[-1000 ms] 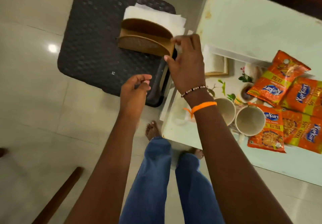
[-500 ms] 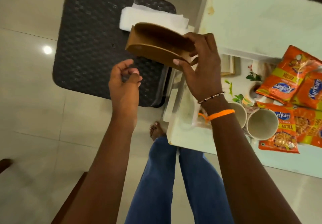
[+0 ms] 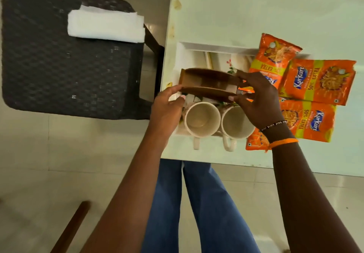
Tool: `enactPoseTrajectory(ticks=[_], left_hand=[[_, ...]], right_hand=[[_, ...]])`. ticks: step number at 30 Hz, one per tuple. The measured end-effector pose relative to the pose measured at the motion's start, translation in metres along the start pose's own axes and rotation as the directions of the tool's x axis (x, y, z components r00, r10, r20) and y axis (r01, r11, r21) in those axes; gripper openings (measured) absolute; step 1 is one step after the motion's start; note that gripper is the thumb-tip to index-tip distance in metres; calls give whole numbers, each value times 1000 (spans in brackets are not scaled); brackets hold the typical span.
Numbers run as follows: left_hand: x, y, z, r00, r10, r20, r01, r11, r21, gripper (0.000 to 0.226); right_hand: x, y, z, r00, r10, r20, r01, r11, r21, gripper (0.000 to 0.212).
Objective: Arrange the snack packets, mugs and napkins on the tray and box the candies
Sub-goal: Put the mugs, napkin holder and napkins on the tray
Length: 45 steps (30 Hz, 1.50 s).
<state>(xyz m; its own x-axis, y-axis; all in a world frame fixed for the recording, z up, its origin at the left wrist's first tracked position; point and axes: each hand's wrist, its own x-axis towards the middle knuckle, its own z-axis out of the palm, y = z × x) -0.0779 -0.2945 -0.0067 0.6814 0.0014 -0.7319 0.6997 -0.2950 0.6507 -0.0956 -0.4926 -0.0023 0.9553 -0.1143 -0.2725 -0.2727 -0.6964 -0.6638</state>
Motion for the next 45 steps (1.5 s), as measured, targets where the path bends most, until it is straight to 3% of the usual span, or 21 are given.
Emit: enactPoseTrajectory(ticks=[5,12,18,20,26,31,35,39,41,45], left_hand=[[1,-3,20,992,-125,1,125,992,14,28],[7,-9,30,988,-151,-44,151,988,-2,22],[11,-15,22,986,-166,-21,165,985,-45,21],[14,-14,12,986,-165,4,165,984,-74,15],[34,-6,-55,991,-133,-22,129,983,-129,17],[61,10,-119,993,-108,-51,102,988,-118,21],[81,23,-155,993,-103,-53,95,988,-124,18],[100,30,-176,991,-121,-62,112,985,-130,14],[106,30,-182,989,-131,-70,121,985,-125,13],[110,25,-183,988,-131,-86,116,980,-164,17]], right_hand=[[9,18,-4,994,-33,105,42,996,-84,52],[8,23,-2,990,-10,144,15,999,-34,53],[13,11,-6,977,16,214,8,994,-107,51],[16,0,-7,974,8,228,24,990,-136,46],[39,-49,11,960,168,222,-154,985,-76,35],[73,-101,53,970,162,180,-126,972,-200,29],[113,-141,100,969,221,114,-230,970,76,36],[149,-166,150,874,434,220,-486,759,433,51],[159,-167,164,856,489,166,-503,717,483,51],[154,-158,162,880,464,97,-460,785,415,46]])
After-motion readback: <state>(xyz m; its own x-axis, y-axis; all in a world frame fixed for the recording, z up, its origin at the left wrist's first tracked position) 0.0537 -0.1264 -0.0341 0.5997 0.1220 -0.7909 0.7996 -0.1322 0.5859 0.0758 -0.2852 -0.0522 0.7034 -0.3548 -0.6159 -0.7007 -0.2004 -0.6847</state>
